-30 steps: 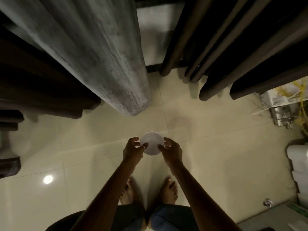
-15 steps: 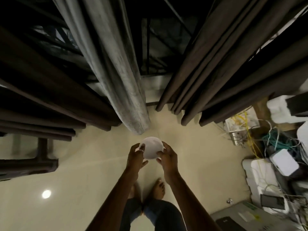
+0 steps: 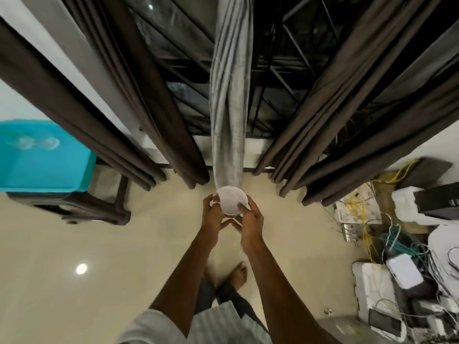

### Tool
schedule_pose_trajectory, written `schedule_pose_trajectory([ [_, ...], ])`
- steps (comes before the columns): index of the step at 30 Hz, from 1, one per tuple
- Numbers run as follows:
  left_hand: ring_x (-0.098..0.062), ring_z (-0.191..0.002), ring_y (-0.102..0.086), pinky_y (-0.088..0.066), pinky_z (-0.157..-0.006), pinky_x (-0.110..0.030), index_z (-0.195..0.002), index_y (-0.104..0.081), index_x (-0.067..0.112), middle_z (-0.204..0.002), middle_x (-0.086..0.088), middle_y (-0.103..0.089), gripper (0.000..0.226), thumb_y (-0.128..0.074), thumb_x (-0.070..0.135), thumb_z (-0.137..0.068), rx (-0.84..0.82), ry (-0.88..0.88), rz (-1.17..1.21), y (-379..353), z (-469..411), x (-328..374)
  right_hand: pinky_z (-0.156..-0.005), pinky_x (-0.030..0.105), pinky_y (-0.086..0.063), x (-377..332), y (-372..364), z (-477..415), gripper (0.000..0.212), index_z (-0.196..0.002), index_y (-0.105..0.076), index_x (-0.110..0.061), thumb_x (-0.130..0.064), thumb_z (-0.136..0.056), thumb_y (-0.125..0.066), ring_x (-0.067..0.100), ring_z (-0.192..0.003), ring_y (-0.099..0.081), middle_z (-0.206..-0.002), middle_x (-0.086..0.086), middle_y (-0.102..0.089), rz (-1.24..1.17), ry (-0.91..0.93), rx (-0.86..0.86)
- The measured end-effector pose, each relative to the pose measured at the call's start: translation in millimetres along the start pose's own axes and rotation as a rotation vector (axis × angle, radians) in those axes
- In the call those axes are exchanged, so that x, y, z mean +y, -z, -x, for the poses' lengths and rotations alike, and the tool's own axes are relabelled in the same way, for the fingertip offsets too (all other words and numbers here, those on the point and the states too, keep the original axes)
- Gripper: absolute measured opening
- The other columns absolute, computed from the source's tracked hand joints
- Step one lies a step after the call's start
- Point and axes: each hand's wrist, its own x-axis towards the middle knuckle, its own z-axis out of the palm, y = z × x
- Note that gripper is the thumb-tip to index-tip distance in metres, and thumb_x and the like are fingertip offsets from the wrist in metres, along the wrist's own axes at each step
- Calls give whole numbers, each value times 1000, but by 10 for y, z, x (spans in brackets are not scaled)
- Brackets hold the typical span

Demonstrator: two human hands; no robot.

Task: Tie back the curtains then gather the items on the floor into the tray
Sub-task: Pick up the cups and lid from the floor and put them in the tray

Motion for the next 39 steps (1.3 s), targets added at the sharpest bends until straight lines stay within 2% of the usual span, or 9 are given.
schedule_pose_trajectory([
  [4,-28,-106,-61,-55,-70,-33,-135,-42,34,-136,-12,-50,28,-37,39,-107,41,-41,38,237,205,76,-72,30,-61,91,-178,201,40,-134,-63,-26,-12,-97,-59,32,-117,-61,-134,6,-62,70,51,-72],
  [8,-25,-101,-61,-54,-63,-30,-128,-45,35,-131,-9,-51,23,-37,39,-107,99,-47,106,511,366,161,-88,39,-61,291,-375,412,39,-135,-61,-28,-17,-98,-58,30,-119,-60,-136,4,-60,103,60,-119],
  [13,-21,-94,-60,-54,-64,-32,-127,-46,32,-127,-9,-51,22,-37,38,-108,139,-82,199,1019,499,205,-88,38,-61,539,-721,656,39,-137,-61,-26,-17,-99,-58,30,-118,-60,-136,5,-59,150,53,-163],
  [18,-22,-103,-63,-55,-71,-33,-136,-46,28,-129,-9,-55,33,-40,40,-106,122,-141,248,1725,599,212,-92,43,-60,879,-1206,958,45,-144,-56,-25,-15,-100,-59,29,-113,-64,-136,7,-59,214,55,-191],
  [21,-18,-99,-63,-55,-72,-32,-138,-47,29,-128,-6,-56,34,-43,40,-106,141,-139,285,2186,674,229,-90,41,-61,1157,-1470,1209,47,-146,-54,-25,-16,-100,-59,28,-115,-63,-137,8,-59,240,60,-222],
  [26,-30,-116,-59,-56,-79,-35,-138,-52,27,-135,-7,-55,36,-49,39,-104,138,-126,307,2860,770,254,-84,35,-61,1585,-1780,1482,44,-143,-57,-24,-17,-100,-62,26,-113,-66,-137,10,-62,254,57,-240],
  [28,-29,-116,-57,-54,-85,-37,-138,-52,26,-136,-7,-54,35,-49,37,-105,144,-123,322,3171,798,305,-84,36,-61,1752,-1989,1628,42,-141,-59,-23,-16,-99,-62,26,-111,-67,-136,11,-63,265,58,-256],
  [32,-24,-115,-54,-53,-85,-34,-140,-48,26,-139,-5,-52,38,-48,40,-105,172,-159,324,3581,796,383,-90,39,-61,1934,-2345,1797,44,-143,-57,-22,-18,-100,-62,27,-113,-66,-138,8,-60,349,87,-290],
  [39,-23,-117,-54,-50,-99,-42,-145,-45,28,-146,-6,-50,45,-51,41,-103,202,-166,344,4128,651,554,-91,42,-61,2158,-2882,1828,44,-144,-55,-22,-21,-101,-62,26,-110,-67,-137,6,-60,443,89,-353],
])
